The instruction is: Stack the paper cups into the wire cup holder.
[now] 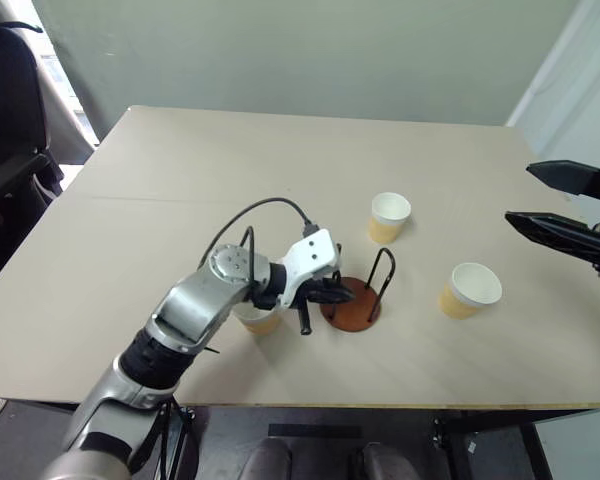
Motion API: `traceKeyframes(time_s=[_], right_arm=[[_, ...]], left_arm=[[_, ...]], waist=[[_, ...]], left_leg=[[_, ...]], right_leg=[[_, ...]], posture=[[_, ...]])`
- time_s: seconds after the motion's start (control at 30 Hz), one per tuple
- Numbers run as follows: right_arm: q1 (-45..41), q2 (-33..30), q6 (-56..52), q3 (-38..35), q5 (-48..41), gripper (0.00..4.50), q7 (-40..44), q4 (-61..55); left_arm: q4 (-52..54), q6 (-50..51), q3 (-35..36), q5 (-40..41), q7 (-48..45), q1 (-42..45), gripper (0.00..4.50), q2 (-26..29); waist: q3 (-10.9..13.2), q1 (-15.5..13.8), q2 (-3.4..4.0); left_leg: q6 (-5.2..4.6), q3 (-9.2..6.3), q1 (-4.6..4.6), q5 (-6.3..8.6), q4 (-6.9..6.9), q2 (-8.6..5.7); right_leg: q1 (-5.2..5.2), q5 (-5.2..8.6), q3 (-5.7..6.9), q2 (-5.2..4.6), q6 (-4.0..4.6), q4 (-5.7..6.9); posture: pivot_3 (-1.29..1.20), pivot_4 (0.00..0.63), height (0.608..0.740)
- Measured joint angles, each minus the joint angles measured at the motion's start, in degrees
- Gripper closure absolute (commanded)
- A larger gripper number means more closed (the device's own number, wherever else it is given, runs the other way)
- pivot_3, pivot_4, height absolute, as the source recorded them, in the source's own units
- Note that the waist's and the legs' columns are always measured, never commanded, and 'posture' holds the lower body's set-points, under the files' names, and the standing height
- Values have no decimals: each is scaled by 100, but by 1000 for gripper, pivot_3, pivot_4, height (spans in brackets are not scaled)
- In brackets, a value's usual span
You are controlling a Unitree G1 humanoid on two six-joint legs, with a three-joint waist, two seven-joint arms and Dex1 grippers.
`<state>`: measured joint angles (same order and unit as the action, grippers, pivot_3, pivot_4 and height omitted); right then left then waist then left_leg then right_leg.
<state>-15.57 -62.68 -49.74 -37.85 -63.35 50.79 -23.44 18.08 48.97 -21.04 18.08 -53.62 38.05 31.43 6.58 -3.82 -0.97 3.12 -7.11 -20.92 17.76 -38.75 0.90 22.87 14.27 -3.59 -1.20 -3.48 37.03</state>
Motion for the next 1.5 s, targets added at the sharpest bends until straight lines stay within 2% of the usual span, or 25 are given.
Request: traceKeyframes(time_s=[0.13,0.4,0.77,0.97,1.1,1.4,1.5], right_arm=[[99,-11,-53,-21,-50,0,12,-7],[1246,-521,-310,97,284,0,842,-700],[1195,-549,-198,347,503,0,927,-824],[1168,-547,-180,415,511,0,929,-825],[1169,-547,-186,416,508,0,947,-851],[1102,-520,-190,623,509,0,917,-854],[1025,-520,-189,748,515,0,916,-854]], left_arm=[[131,176,-1,42,64,-1,4488,40],[505,525,24,227,153,-49,4488,281],[1031,1213,117,591,406,-140,4488,404],[1148,1249,1,634,500,-180,4488,604],[1154,1281,-295,578,484,-359,3277,830],[1093,1396,-433,551,528,-440,23,845],[1085,1395,-289,561,537,-437,23,856]], waist=[[0,-1,0],[0,3,0],[0,10,0],[0,11,0],[1,30,1],[5,37,-3],[5,37,-3]], left_leg=[[0,0,0,0,1,1],[-2,9,3,2,2,-11],[-3,7,20,3,2,-9],[-4,5,45,4,8,-10],[-12,3,95,9,28,-14],[-11,4,91,9,28,-17],[-11,3,89,9,28,-17]], right_leg=[[0,0,0,1,0,0],[-7,0,-2,0,1,-4],[-20,0,-3,0,1,-3],[-40,1,-5,1,1,-7],[-83,10,-14,0,11,-16],[-80,14,-13,3,16,-14],[-79,14,-12,4,16,-15]], posture=[[0,150,740],[0,150,740],[0,150,740],[0,150,740],[0,150,740],[0,150,740],[0,150,740]])
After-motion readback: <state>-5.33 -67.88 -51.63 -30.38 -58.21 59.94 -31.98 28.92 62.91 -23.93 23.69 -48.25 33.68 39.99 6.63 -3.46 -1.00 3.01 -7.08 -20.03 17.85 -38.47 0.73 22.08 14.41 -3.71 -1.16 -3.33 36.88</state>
